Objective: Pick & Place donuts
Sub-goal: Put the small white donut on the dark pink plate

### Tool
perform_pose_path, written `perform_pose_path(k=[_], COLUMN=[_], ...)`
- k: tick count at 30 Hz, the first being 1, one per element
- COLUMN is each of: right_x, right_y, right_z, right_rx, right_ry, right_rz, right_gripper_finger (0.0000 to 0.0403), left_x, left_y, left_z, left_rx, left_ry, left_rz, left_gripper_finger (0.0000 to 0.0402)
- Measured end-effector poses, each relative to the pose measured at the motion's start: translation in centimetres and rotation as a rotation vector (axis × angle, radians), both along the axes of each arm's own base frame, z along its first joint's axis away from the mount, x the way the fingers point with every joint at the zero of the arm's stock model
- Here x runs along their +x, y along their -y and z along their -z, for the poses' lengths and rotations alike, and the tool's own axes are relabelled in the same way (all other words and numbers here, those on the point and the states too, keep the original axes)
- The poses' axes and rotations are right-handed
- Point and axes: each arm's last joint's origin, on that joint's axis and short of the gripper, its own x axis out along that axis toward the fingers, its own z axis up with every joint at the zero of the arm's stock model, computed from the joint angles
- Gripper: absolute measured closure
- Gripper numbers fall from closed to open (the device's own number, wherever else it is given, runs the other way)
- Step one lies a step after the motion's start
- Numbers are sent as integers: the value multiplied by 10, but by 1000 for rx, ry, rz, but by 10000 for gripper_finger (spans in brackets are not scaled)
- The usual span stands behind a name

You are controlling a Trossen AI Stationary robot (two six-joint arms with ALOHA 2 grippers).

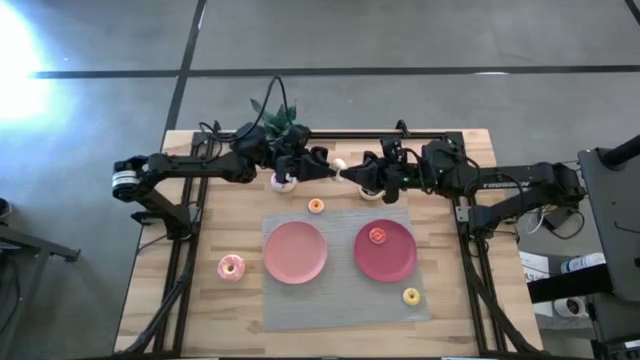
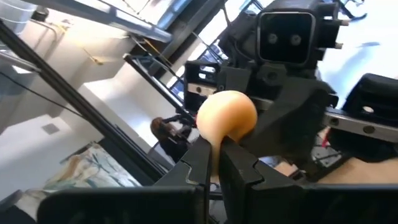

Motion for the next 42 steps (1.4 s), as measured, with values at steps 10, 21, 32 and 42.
perform_pose_path(k=[10, 21, 32, 42], right_x=[-35, -77, -88, -99], right_y=[2, 6, 9, 9], right_z=[4, -5, 3, 12], right_rx=[-15, -32, -39, 19], right_ry=[-389, -760, -875, -982], right_rz=[123, 388, 518, 607], right_gripper_finger=[297, 208, 209, 209], left_x=[5, 37, 96, 140], left_y=[-6, -6, 45, 73], left_z=[16, 100, 176, 189], left_rx=[20, 22, 27, 83], left_ry=[-157, -614, -789, -814], left_rz=[-60, -19, 242, 193], left_gripper_finger=[396, 397, 397, 397])
